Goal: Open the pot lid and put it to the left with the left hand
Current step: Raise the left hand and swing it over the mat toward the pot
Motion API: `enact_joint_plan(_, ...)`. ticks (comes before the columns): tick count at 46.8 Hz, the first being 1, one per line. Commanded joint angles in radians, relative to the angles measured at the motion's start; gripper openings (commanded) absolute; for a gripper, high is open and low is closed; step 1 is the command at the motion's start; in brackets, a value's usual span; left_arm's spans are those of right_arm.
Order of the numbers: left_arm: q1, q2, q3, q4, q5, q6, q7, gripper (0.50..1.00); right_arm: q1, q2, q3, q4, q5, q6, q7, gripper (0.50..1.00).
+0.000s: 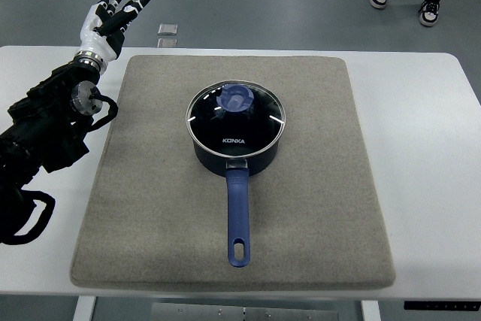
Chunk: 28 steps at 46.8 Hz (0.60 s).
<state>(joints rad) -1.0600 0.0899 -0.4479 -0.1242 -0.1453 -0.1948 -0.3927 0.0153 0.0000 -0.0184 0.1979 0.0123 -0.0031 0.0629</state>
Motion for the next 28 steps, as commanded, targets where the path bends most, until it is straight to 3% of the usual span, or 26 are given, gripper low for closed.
enact_joint_plan(1,0.002,-0.001,0.002,0.0,0.003,0.0,-0.002,0.986,0.0,0.0,0.0,0.0,0.0,0.0,0.0,0.917)
enact_joint_plan(28,-0.018,0.016,0.008,-0.003,0.004,-0.015,-0.018,0.988,0.0,0.0,0.0,0.0,0.0,0.0,0.0,0.917)
